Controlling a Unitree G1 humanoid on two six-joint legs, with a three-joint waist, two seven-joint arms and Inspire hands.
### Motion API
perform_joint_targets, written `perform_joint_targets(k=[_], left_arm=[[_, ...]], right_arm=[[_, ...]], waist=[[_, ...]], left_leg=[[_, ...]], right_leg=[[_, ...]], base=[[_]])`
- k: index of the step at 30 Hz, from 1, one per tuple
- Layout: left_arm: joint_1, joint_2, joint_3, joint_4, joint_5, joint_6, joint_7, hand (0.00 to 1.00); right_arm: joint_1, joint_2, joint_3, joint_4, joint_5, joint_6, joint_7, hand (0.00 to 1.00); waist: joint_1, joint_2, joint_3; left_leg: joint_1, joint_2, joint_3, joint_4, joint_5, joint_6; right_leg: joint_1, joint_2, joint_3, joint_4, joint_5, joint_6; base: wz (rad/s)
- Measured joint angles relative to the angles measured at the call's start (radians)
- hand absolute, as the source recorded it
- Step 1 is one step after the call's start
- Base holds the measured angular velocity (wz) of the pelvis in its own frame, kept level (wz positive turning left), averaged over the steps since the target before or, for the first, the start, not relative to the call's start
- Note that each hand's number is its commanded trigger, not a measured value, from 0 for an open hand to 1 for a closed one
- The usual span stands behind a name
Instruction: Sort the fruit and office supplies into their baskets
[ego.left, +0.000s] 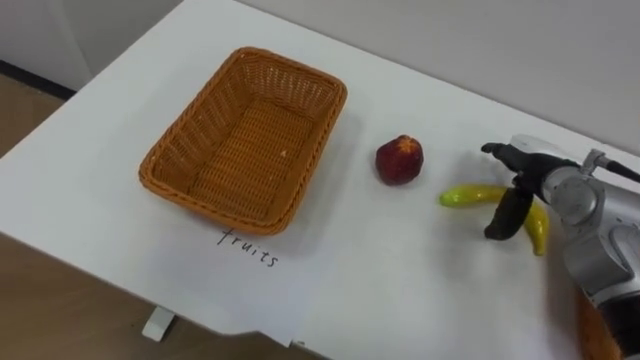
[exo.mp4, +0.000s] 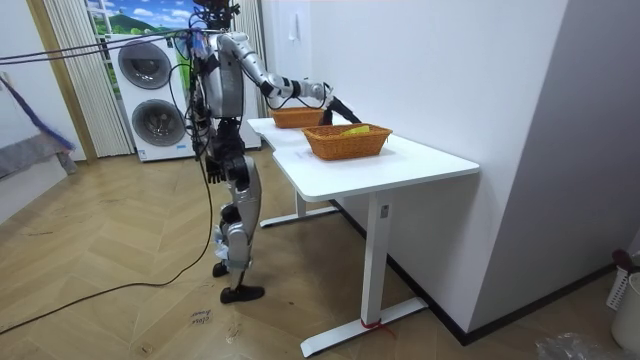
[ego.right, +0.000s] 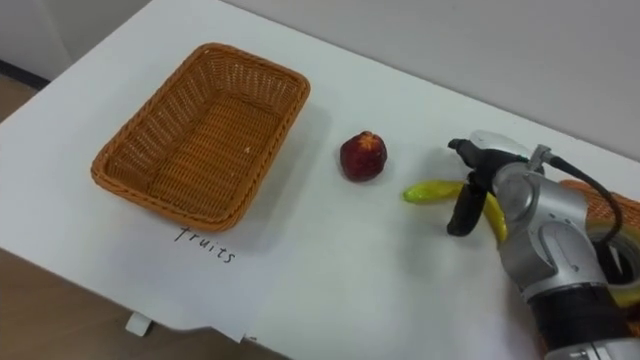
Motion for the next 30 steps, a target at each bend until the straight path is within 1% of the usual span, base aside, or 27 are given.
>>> perform_joint_targets(k=[7,10,16,28,30], left_arm=[[0.004,0.000,0.001,0.012,0.000,-0.003,0.002,0.00],[0.005,0.000,0.001,0.012,0.000,0.004,0.002,0.00],[0.006,0.000,0.001,0.014,0.000,0.005,0.002,0.00],[0.006,-0.001,0.000,0.016,-0.001,0.013,0.002,0.00],[0.005,-0.001,0.001,0.016,0.000,0.013,0.002,0.00]], right_arm=[[0.003,0.001,0.000,0.000,-0.001,0.002,-0.017,0.00],[0.005,0.001,0.000,0.003,0.000,0.002,-0.018,0.00],[0.019,0.001,0.000,0.004,0.000,0.002,-0.018,0.00],[0.019,0.001,0.000,0.008,0.000,0.004,-0.016,0.00],[0.018,0.001,0.000,0.038,0.005,0.002,-0.016,0.00]], waist=[[0.011,0.000,-0.0002],[0.011,0.000,-0.0002],[0.011,0.000,0.0001],[0.011,0.001,0.0005],[0.013,0.000,0.0004]], left_leg=[[-0.002,0.000,-0.001,0.000,0.000,0.000],[-0.004,-0.001,-0.001,0.001,0.000,0.000],[-0.004,-0.001,-0.001,0.007,0.000,0.000],[-0.004,-0.001,-0.001,0.008,0.000,0.000],[-0.002,-0.001,-0.002,0.008,0.000,0.000]], right_leg=[[0.000,0.000,-0.003,0.000,0.000,0.000],[0.000,-0.001,-0.003,0.000,0.000,0.000],[0.003,-0.001,-0.002,0.002,0.000,0.000],[0.004,-0.001,-0.003,0.002,0.000,-0.001],[0.006,-0.002,-0.003,0.001,0.000,-0.001]], base=[[0.00],[0.00],[0.00],[0.00],[0.02]])
